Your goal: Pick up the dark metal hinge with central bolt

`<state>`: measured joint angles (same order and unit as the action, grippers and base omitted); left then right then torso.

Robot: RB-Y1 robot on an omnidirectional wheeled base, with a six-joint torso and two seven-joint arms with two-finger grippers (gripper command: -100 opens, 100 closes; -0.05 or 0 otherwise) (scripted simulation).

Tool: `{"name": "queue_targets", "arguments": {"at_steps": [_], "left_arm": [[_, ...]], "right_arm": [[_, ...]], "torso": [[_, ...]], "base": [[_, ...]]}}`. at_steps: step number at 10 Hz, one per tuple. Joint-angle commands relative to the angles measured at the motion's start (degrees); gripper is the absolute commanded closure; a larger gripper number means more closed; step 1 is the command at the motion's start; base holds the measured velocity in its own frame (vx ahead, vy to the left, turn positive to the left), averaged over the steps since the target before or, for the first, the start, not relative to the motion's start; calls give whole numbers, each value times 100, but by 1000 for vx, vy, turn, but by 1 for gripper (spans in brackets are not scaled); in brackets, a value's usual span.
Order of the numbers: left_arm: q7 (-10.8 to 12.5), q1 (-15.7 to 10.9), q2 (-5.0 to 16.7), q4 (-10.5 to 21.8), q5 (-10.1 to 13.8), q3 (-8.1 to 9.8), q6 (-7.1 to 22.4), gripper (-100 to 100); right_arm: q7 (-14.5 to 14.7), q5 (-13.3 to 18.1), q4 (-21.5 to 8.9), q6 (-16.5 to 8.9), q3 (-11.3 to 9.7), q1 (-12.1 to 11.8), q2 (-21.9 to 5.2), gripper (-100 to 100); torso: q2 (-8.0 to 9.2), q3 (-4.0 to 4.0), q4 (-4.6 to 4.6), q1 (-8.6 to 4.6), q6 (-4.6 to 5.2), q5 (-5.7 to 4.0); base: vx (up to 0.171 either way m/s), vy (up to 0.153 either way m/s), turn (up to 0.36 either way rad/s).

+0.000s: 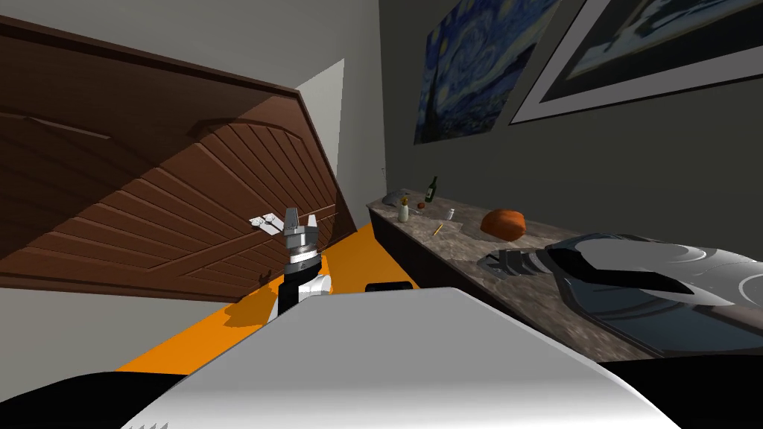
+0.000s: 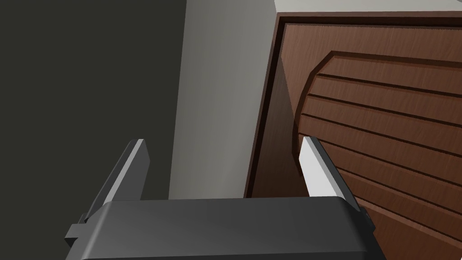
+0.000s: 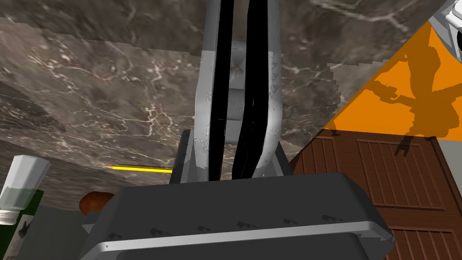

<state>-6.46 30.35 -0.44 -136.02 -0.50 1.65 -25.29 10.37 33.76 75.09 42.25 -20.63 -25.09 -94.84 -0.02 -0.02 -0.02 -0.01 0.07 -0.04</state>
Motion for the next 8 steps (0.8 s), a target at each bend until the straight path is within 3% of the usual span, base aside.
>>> {"name": "queue_targets", "arguments": {"at_steps": [1,3,4,5,7,8], "left_arm": [[0,0,0,0,0,0,0,0],[0,0,0,0,0,0,0,0],[0,0,0,0,0,0,0,0],[0,0,0,0,0,0,0,0],[0,0,0,0,0,0,0,0],[0,0,0,0,0,0,0,0]], "right_arm": [[0,0,0,0,0,0,0,100],[-4,-2,2,4,0,0,1,100],[-5,-3,3,6,0,0,1,0],[-69,-14,25,121,38,76,-165,100],[-82,19,-6,145,18,133,-149,100],[-94,21,-1,150,19,136,-158,0]], "torso": [[0,0,0,0,0,0],[1,0,0,-5,0,-2],[1,0,0,-7,0,-3],[1,0,0,-8,0,-4],[25,14,5,-15,6,-3],[17,10,3,-13,3,-5]], "base": [[0,0,0],[0,0,0],[0,0,0],[-40,-13,-132],[-41,-16,-59],[0,0,0]]}}
